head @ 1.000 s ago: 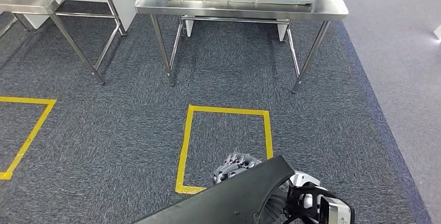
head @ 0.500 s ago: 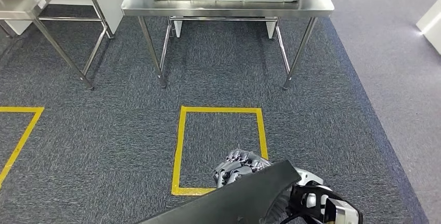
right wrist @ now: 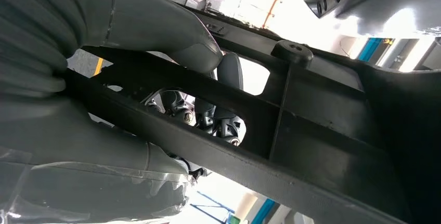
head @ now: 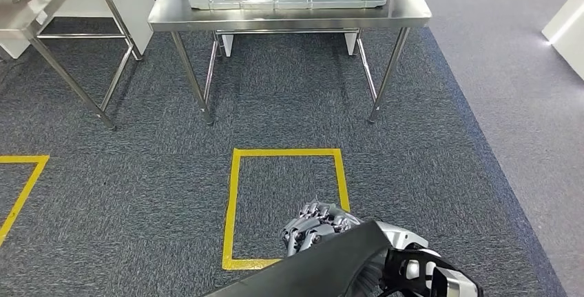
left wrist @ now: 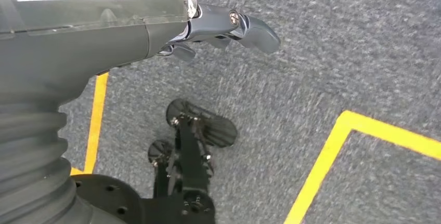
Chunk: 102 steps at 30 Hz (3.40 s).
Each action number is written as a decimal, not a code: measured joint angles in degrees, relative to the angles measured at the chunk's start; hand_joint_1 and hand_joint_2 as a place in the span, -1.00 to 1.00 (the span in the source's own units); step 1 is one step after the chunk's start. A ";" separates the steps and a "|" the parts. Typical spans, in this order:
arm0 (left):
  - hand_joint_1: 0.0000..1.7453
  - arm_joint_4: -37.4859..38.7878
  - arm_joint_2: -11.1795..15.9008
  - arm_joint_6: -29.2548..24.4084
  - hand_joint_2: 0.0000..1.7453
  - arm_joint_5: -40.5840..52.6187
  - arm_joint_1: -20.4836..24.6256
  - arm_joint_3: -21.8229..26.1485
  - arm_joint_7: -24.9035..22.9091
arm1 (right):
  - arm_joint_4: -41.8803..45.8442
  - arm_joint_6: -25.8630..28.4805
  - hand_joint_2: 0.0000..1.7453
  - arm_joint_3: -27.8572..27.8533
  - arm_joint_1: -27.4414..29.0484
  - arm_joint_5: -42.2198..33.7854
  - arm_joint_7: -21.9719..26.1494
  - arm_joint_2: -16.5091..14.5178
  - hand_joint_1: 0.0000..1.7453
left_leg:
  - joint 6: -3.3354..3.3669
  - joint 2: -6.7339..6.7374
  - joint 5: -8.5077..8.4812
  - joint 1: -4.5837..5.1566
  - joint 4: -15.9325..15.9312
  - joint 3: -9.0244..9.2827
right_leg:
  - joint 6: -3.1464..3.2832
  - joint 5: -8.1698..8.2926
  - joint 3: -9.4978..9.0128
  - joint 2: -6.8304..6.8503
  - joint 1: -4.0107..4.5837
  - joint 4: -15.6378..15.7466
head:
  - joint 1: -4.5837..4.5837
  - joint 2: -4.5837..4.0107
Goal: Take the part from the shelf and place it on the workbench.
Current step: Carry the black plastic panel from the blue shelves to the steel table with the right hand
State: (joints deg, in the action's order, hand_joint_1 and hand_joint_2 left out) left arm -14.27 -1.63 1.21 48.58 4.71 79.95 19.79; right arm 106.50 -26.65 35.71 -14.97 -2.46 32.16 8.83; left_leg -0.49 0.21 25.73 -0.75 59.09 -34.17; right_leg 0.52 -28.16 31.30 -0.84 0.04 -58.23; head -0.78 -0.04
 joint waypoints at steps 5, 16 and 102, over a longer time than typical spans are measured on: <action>-1.00 0.00 0.08 -0.11 1.00 -0.01 0.00 -0.02 0.02 | 0.15 0.00 1.00 -0.02 -0.12 0.01 0.15 0.01 0.88 | 1.46 -0.02 0.54 -0.24 -1.15 1.21 | -1.56 -1.82 0.88 0.12 -0.22 -2.67 | -0.12 -0.01; -1.00 0.00 0.14 -0.14 1.00 -0.04 0.10 -0.02 0.05 | 0.39 0.21 1.00 -0.19 0.16 -0.01 0.29 0.06 0.88 | 0.21 -0.05 4.21 -0.09 -1.56 5.00 | -1.46 3.50 4.83 0.77 -0.58 -1.18 | -0.15 0.00; -1.00 0.20 0.80 0.13 1.00 -0.04 -0.27 -0.13 1.15 | 2.79 0.58 1.00 -3.01 1.77 -0.19 2.23 0.57 0.88 | 2.89 -0.82 2.12 0.72 -0.30 2.92 | -2.60 -7.92 7.90 0.70 -0.80 -16.68 | -0.47 0.00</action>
State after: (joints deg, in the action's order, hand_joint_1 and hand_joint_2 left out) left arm -14.08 -0.83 1.34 48.53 4.44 79.82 20.94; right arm 109.29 -26.08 32.70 -13.20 -2.64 34.39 9.40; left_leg 2.40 -0.61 27.84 -0.03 58.79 -31.24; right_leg -2.08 -36.08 39.21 -0.14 -0.76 -74.91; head -1.24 -0.04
